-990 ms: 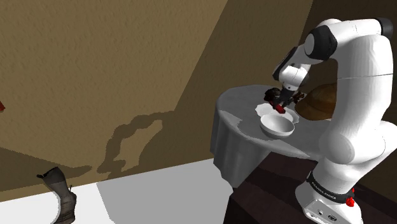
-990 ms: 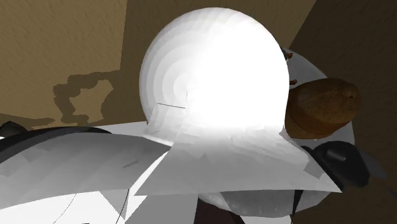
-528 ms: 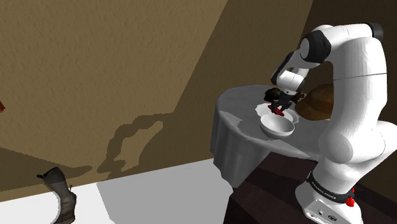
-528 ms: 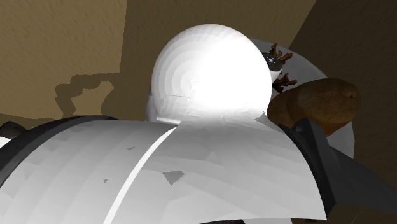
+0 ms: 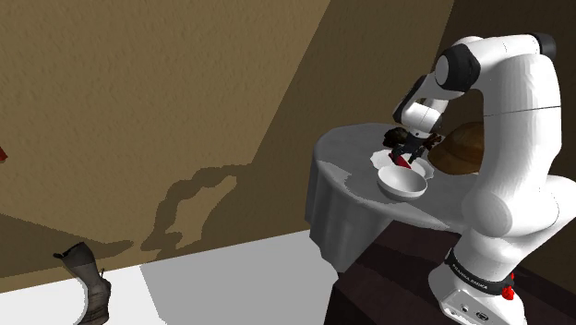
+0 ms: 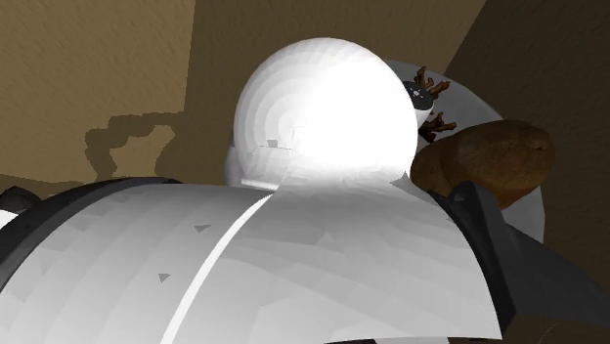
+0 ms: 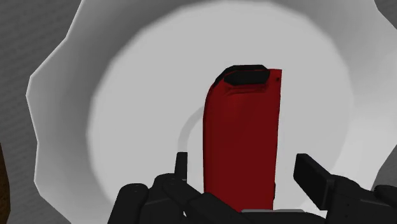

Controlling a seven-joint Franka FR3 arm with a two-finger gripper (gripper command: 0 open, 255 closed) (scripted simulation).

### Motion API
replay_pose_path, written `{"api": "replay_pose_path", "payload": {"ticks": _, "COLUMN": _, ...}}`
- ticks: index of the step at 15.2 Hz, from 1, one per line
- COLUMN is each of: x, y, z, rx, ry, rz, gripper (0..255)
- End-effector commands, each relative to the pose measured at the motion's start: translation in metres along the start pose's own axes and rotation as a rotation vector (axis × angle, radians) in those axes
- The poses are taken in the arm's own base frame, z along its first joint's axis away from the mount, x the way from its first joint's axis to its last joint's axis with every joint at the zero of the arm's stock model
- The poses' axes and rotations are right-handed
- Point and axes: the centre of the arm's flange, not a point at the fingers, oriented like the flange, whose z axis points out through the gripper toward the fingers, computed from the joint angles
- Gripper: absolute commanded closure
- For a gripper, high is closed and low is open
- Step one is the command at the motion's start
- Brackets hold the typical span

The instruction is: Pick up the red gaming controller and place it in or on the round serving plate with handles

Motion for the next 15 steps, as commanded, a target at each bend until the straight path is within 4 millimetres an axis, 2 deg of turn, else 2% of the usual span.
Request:
{"api": "replay_pose_path", "payload": {"ticks": 1, "x": 0.0, "y": 0.0, "z": 0.0, "rx": 0.0, "ry": 0.0, "rz": 0.0, "gripper": 0}}
{"api": "replay_pose_path", "payload": {"ticks": 3, "x": 0.0, "y": 0.0, "z": 0.0, "rx": 0.0, "ry": 0.0, "rz": 0.0, "gripper": 0}}
{"api": "replay_pose_path", "payload": {"ticks": 7, "x": 0.0, "y": 0.0, "z": -0.05, "rx": 0.0, "ry": 0.0, "rz": 0.0, "gripper": 0}}
{"api": "replay_pose_path", "payload": {"ticks": 15, "x": 0.0, "y": 0.0, "z": -0.05, "rx": 0.0, "ry": 0.0, "rz": 0.0, "gripper": 0}}
